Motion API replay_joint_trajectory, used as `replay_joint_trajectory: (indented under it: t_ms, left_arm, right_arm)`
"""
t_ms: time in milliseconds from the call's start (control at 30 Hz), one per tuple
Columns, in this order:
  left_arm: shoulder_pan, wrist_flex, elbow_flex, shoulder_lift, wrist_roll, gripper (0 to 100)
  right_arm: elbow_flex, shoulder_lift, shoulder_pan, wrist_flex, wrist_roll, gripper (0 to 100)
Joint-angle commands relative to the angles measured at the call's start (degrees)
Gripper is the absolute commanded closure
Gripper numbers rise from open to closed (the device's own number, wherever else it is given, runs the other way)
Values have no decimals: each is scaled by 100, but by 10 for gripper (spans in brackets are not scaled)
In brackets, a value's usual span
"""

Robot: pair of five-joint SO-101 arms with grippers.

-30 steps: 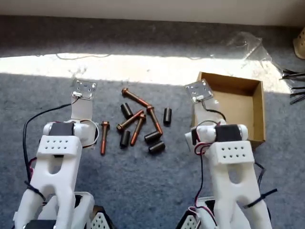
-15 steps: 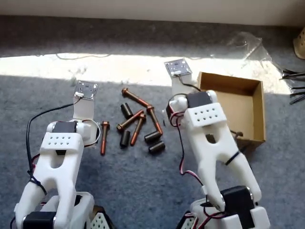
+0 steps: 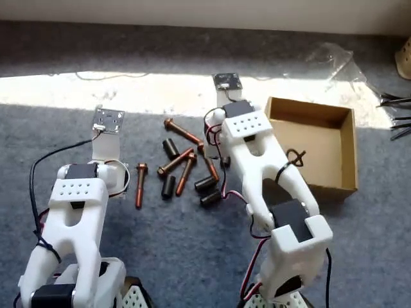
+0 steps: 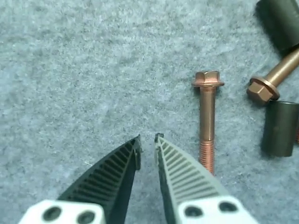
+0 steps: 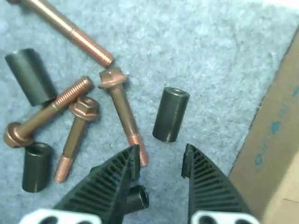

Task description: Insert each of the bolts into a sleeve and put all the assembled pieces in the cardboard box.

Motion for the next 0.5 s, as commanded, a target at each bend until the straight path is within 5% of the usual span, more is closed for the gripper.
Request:
replay_joint_trajectory:
  t_ms: [0,467]
  left_arm:
    - [-66,-88,-66,-4,26,928]
    - [-84,-290,-40,-4,26,927]
  right_arm:
    - [-338,-84,-57,-57,-229,854]
    - [-330,-48,-189,-75,-1046,854]
